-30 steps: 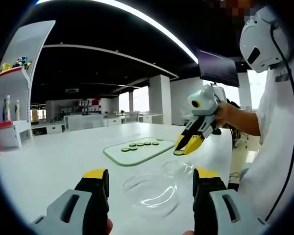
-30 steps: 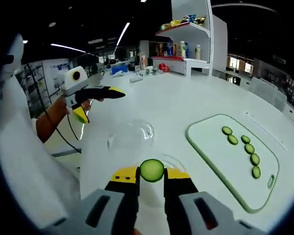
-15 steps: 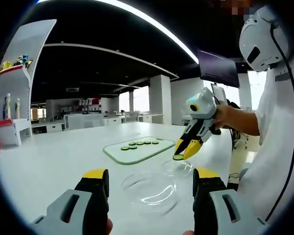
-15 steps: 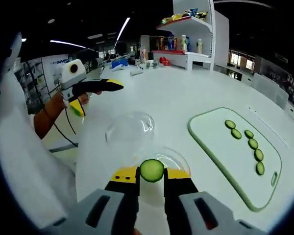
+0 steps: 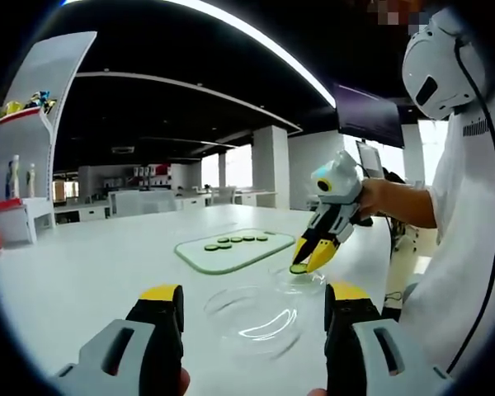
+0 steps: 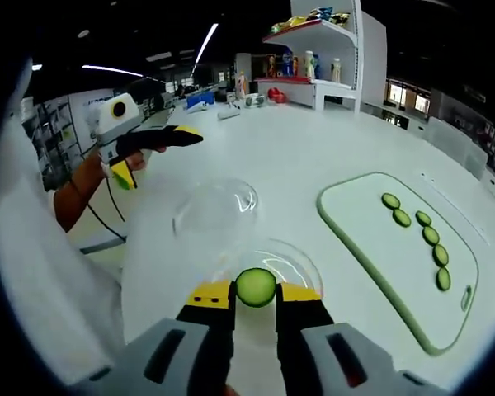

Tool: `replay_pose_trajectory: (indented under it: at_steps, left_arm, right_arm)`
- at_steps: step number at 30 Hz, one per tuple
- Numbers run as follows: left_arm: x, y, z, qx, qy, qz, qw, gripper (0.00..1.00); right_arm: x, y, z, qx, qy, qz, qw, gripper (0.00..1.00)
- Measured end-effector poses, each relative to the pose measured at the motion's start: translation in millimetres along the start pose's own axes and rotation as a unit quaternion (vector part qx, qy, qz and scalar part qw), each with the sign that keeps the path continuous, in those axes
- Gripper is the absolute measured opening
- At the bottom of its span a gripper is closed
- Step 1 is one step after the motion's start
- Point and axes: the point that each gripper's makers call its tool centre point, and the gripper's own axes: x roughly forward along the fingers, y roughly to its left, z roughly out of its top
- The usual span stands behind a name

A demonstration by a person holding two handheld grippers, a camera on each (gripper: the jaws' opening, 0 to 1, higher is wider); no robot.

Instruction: Open the petri dish lid, add cucumber slices into the petri dish, and close the lid

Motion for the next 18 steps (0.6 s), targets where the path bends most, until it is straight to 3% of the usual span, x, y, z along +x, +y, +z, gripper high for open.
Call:
replay_pose_trajectory:
  at_steps: [18]
  left_arm:
    - [-0.7,2.3,-1.6,0.0,0.002,0.003,1.0,0.69]
  right_arm:
    - [5.5,-2.8,-5.8,-0.003,0.012,0.001,0.9999,0.19]
